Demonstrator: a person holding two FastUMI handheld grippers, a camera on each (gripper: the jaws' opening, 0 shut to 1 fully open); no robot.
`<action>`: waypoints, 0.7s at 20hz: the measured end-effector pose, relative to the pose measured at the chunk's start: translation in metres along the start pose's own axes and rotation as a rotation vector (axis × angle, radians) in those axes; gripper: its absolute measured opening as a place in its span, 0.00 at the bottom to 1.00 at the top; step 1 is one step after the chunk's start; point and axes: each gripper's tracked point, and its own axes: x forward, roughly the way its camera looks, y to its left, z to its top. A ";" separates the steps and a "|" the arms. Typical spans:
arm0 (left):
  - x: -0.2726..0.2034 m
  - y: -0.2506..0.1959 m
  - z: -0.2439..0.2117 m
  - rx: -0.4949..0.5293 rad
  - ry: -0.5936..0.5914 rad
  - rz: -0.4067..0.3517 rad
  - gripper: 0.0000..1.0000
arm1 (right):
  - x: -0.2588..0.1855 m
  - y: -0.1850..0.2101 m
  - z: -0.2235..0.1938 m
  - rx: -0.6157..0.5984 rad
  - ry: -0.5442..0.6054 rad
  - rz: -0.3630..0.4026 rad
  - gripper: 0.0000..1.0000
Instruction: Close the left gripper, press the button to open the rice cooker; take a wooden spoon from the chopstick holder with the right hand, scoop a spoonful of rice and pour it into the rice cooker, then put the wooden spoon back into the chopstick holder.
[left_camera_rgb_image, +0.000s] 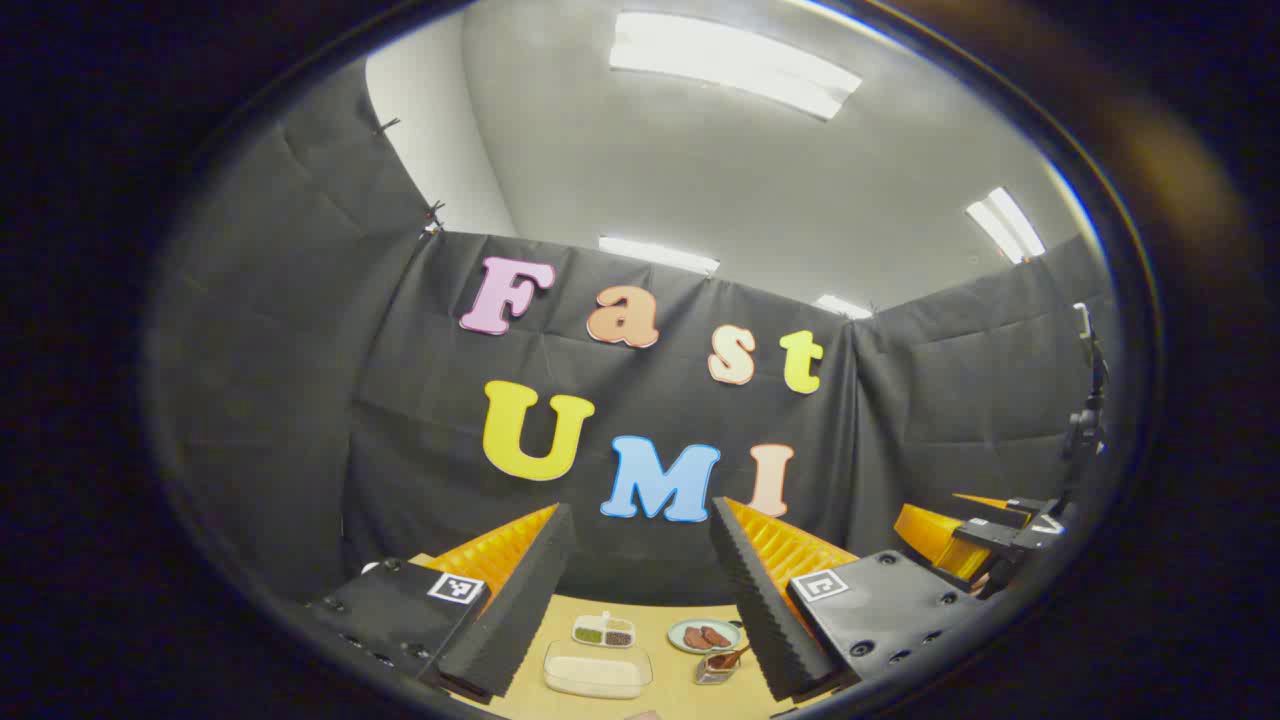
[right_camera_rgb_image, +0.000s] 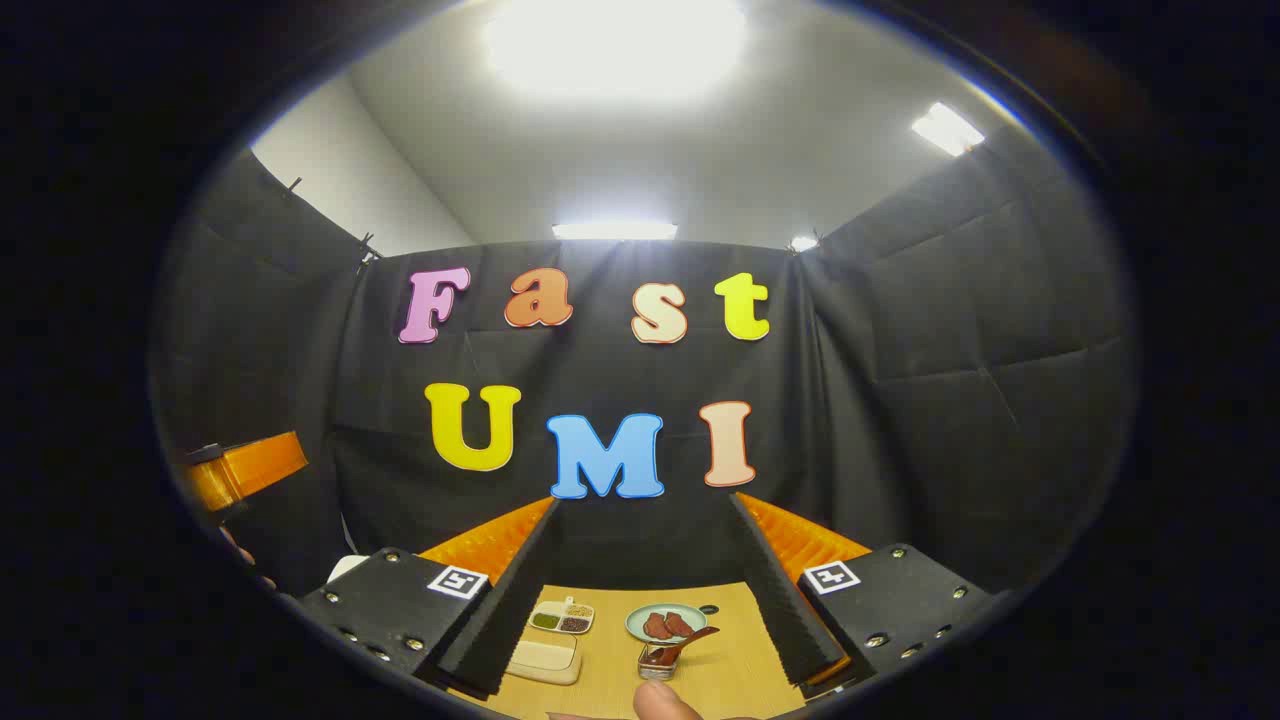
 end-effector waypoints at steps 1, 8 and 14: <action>0.001 0.004 0.001 0.009 -0.005 0.018 0.94 | 0.001 0.001 0.000 -0.009 -0.006 0.011 0.99; -0.002 -0.002 0.000 0.071 -0.012 0.050 1.00 | 0.007 0.004 0.000 0.033 -0.009 0.068 0.99; 0.000 -0.011 -0.006 0.134 0.006 0.068 0.92 | 0.007 -0.001 -0.003 -0.012 -0.012 0.053 0.99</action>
